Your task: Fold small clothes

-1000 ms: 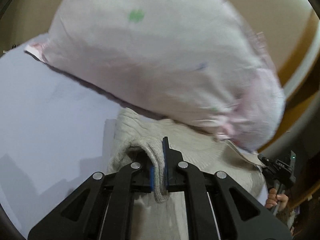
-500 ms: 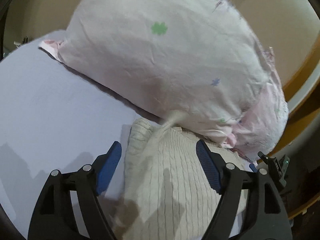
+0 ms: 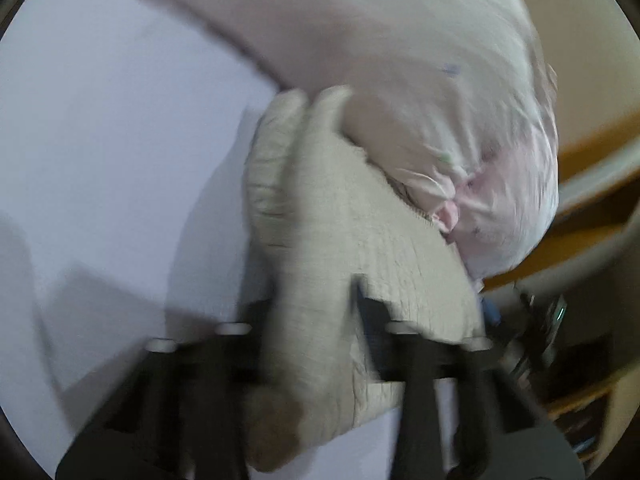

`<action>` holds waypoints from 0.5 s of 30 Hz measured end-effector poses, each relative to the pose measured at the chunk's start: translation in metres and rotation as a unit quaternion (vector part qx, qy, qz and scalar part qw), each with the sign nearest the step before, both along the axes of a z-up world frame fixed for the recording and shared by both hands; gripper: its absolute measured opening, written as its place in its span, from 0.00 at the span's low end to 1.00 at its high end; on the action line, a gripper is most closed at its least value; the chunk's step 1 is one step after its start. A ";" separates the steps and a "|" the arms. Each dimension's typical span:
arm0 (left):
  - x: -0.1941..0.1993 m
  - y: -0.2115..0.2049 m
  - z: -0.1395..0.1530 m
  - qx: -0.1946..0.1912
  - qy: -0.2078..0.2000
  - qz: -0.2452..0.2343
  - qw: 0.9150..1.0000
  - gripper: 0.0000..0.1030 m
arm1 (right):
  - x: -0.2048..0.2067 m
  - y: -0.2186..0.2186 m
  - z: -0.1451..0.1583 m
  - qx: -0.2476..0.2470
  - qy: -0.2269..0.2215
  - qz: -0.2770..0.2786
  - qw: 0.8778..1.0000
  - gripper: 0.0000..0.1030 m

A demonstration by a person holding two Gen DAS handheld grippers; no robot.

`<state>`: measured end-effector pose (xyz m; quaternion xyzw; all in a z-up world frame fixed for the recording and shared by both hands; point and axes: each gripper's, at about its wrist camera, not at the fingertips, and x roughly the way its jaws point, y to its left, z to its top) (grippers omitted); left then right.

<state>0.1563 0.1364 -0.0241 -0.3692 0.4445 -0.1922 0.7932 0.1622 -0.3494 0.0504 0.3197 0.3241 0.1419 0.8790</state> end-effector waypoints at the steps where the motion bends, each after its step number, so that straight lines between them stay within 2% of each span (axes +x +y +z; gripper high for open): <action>1: 0.000 0.002 -0.001 -0.019 0.001 0.003 1.000 0.19 | -0.003 -0.003 0.000 0.005 0.000 0.000 1.000 0.96; 4: -0.005 -0.007 0.023 -0.059 -0.034 -0.002 0.998 0.18 | -0.012 -0.014 0.004 0.011 -0.006 -0.001 1.000 0.96; 7: -0.006 -0.049 0.072 -0.076 -0.096 -0.040 0.992 0.18 | -0.026 -0.028 0.012 0.009 -0.026 -0.009 1.000 0.96; 10: 0.002 -0.118 0.108 -0.101 -0.138 -0.108 0.979 0.18 | -0.043 -0.041 0.020 0.001 -0.046 -0.025 0.999 0.96; 11: 0.006 -0.153 0.115 -0.102 -0.148 -0.138 0.974 0.18 | -0.048 -0.045 0.021 -0.007 -0.050 -0.034 0.998 0.96; 12: 0.011 -0.186 0.117 -0.102 -0.151 -0.164 0.970 0.18 | -0.051 -0.048 0.021 -0.012 -0.050 -0.041 0.998 0.96; 14: 0.020 -0.246 0.110 -0.088 -0.139 -0.196 0.967 0.19 | -0.054 -0.056 0.018 -0.013 -0.044 -0.059 0.997 0.96; 15: 0.026 -0.288 0.102 -0.057 -0.130 -0.216 0.966 0.21 | -0.053 -0.059 0.015 -0.010 -0.039 -0.065 0.997 0.96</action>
